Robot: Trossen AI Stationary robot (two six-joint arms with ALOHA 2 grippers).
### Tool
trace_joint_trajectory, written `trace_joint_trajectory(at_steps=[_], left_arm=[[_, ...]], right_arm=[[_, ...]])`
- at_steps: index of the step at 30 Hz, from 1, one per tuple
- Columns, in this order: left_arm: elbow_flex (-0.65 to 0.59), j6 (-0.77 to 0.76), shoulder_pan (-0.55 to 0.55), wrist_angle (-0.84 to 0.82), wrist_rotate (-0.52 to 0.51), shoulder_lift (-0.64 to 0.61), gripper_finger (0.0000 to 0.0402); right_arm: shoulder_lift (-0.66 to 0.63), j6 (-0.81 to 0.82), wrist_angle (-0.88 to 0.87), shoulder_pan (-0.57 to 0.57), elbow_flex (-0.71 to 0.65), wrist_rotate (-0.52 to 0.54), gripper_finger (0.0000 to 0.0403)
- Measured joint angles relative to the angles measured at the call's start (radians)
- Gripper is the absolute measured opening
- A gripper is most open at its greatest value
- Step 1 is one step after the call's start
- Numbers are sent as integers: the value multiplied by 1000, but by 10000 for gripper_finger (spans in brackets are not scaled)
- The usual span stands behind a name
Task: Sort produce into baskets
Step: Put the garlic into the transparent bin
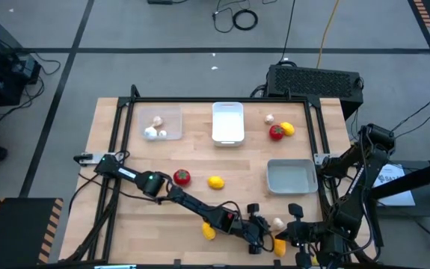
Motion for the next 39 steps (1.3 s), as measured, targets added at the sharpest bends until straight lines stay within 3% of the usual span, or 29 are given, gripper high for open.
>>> trace_joint_trajectory(at_steps=[10,15,28,39], left_arm=[[0,1,16,-11,3,-9,9],[-1,57,36,-73,-15,-76,8],[0,143,117,-845,-116,-366,8],[-1,-2,242,-1474,-331,-579,8]], right_arm=[[0,20,0,1,0,-3,0],[0,27,4,5,0,-6,0],[0,70,19,18,0,-3,0],[36,84,28,18,0,-3,0]])
